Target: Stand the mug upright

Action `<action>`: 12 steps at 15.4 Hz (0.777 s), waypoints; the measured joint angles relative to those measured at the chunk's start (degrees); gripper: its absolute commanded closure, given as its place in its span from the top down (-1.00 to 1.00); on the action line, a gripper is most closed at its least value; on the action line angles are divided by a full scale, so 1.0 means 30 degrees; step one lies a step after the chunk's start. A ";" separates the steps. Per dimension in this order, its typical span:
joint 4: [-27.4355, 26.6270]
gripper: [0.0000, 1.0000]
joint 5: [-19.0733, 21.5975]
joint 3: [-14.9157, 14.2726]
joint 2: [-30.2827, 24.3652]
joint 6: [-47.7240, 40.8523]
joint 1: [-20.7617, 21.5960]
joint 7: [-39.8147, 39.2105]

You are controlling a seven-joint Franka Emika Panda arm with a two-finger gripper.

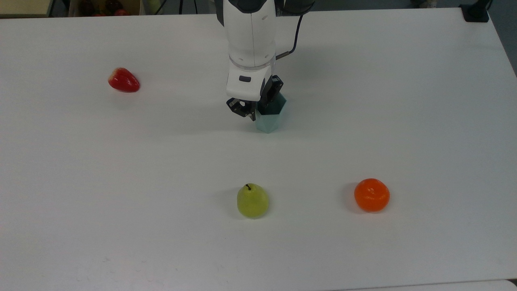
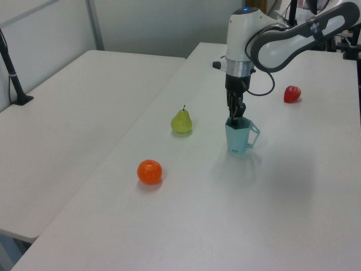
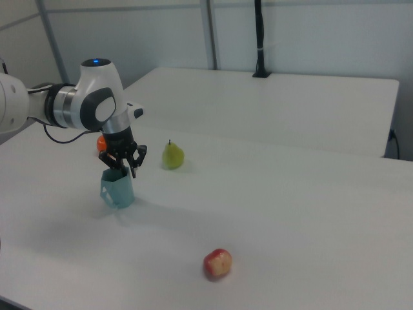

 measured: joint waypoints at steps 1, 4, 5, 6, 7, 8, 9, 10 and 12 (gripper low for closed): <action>0.0047 0.30 0.0000 -0.0022 -0.0006 0.0000 -0.0002 0.0000; 0.0321 0.75 0.0000 -0.0266 -0.0159 -0.0578 -0.0007 -0.0001; 0.0590 1.00 0.0000 -0.0335 -0.0272 -0.1322 -0.0007 0.0000; 0.0944 1.00 0.0000 -0.0420 -0.0421 -0.2125 -0.0008 0.0074; 0.1314 1.00 0.0000 -0.0535 -0.0616 -0.2816 -0.0010 0.0301; 0.1706 1.00 0.0000 -0.0690 -0.0857 -0.3427 -0.0005 0.0802; 0.2075 1.00 0.0000 -0.0857 -0.1169 -0.3972 0.0000 0.1464; 0.2371 1.00 -0.0001 -0.1026 -0.1514 -0.4436 0.0003 0.2223; 0.2715 1.00 -0.0152 -0.1296 -0.2385 -0.5482 0.0015 0.4115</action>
